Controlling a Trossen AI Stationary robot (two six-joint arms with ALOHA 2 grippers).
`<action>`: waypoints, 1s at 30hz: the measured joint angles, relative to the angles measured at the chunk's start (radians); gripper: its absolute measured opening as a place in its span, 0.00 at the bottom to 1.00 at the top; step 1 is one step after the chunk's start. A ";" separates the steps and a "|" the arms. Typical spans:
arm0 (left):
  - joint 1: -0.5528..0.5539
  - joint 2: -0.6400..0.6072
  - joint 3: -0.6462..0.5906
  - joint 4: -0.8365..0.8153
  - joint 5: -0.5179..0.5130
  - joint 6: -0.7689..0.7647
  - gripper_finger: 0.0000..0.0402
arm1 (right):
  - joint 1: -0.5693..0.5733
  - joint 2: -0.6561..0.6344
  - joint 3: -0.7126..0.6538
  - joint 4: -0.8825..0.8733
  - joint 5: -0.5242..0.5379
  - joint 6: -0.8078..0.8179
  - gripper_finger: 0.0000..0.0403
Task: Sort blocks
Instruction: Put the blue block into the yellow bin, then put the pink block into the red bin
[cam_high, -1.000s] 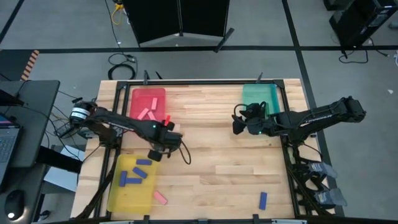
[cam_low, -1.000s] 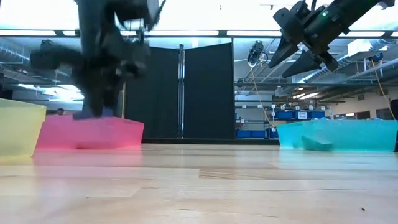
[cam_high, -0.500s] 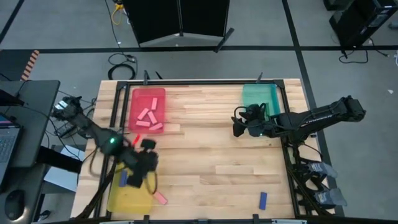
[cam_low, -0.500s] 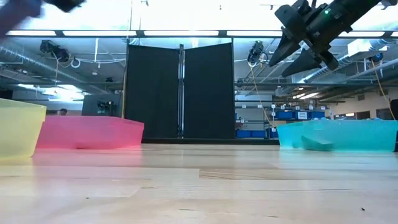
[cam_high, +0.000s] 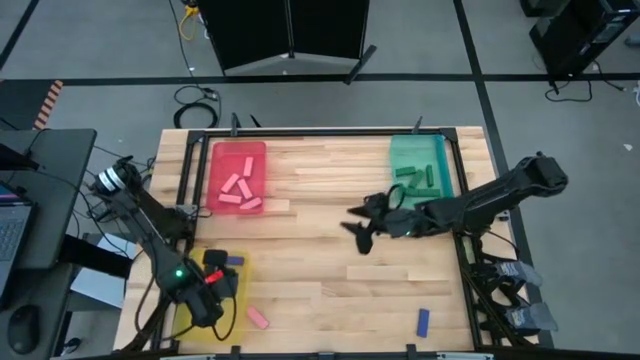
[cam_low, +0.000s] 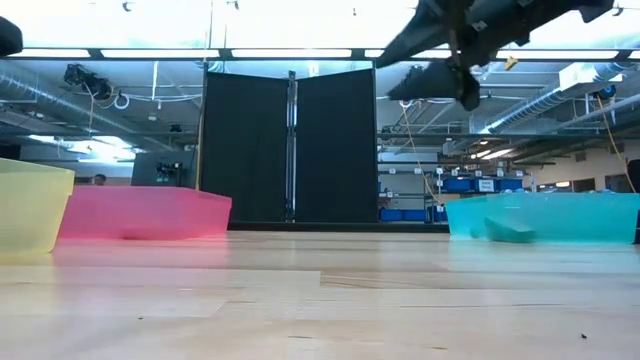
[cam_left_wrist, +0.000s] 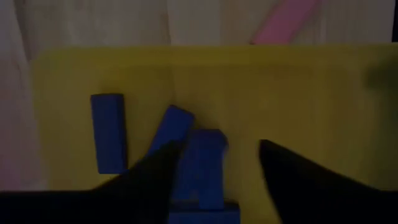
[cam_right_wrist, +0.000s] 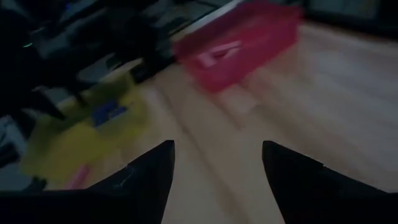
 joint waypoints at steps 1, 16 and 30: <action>-0.002 0.004 0.000 0.002 0.001 -0.001 0.64 | 0.011 0.030 0.012 0.021 -0.009 -0.002 0.63; -0.037 -0.103 0.086 0.085 -0.532 0.062 0.96 | 0.171 0.634 0.635 0.003 -0.039 -0.194 0.64; -0.051 -0.189 0.090 0.157 -0.874 0.149 0.91 | 0.210 1.108 1.281 -0.306 -0.121 -0.209 0.72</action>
